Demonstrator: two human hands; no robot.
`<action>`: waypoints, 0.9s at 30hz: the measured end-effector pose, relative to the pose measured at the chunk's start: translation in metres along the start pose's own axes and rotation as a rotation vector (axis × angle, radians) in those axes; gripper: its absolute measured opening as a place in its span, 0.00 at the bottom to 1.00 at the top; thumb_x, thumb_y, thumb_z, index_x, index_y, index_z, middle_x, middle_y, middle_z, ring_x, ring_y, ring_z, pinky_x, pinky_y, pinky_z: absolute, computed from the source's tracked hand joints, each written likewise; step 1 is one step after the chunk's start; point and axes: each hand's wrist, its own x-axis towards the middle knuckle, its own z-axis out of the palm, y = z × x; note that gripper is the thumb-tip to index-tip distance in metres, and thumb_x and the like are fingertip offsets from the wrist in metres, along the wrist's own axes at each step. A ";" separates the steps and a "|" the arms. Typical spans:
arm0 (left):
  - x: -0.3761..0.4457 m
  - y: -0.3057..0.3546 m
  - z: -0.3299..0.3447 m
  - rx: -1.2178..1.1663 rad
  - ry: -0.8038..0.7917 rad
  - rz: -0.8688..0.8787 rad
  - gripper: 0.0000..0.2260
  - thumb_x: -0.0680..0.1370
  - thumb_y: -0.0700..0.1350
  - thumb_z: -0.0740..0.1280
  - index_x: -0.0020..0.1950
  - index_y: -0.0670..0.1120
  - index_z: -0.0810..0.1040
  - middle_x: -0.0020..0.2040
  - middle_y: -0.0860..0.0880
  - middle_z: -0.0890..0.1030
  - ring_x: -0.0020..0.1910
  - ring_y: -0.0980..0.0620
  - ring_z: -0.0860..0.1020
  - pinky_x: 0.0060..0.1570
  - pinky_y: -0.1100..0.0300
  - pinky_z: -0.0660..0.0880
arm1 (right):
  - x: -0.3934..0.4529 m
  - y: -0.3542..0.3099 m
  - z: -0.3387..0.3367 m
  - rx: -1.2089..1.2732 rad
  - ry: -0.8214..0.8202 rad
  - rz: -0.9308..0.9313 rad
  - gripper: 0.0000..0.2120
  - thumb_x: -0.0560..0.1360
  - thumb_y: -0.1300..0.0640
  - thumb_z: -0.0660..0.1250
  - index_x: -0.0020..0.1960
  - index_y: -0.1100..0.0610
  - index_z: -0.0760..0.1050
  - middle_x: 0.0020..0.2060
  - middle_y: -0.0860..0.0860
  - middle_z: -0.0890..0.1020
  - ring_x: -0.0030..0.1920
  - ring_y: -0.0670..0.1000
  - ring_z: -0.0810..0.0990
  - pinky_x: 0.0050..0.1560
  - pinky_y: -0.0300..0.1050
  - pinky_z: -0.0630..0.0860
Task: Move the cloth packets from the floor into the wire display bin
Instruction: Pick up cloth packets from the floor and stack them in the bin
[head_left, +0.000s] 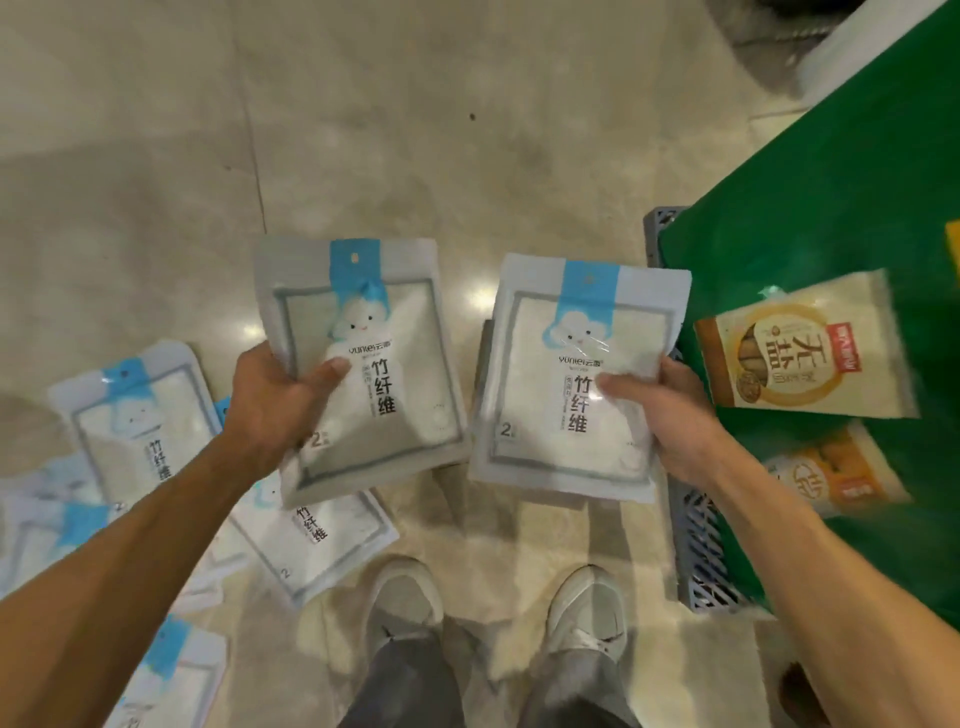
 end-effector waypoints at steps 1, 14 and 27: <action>-0.007 0.011 -0.012 -0.036 -0.010 -0.007 0.08 0.76 0.40 0.76 0.52 0.39 0.83 0.36 0.50 0.84 0.29 0.62 0.82 0.26 0.69 0.75 | -0.010 -0.013 0.002 0.007 -0.009 -0.014 0.19 0.74 0.66 0.75 0.64 0.59 0.79 0.55 0.54 0.88 0.54 0.56 0.87 0.59 0.58 0.82; -0.103 0.168 -0.166 -0.374 -0.064 0.002 0.20 0.69 0.27 0.75 0.58 0.42 0.80 0.44 0.49 0.88 0.42 0.49 0.87 0.36 0.57 0.83 | -0.181 -0.225 0.025 0.043 -0.060 -0.112 0.10 0.77 0.65 0.71 0.58 0.60 0.81 0.52 0.58 0.88 0.53 0.61 0.87 0.56 0.59 0.82; -0.260 0.328 -0.410 -0.532 0.077 0.152 0.23 0.68 0.39 0.81 0.61 0.41 0.80 0.48 0.47 0.88 0.46 0.46 0.87 0.37 0.58 0.83 | -0.417 -0.461 0.098 -0.042 -0.199 -0.311 0.10 0.74 0.62 0.75 0.55 0.61 0.82 0.48 0.57 0.89 0.47 0.59 0.89 0.46 0.54 0.86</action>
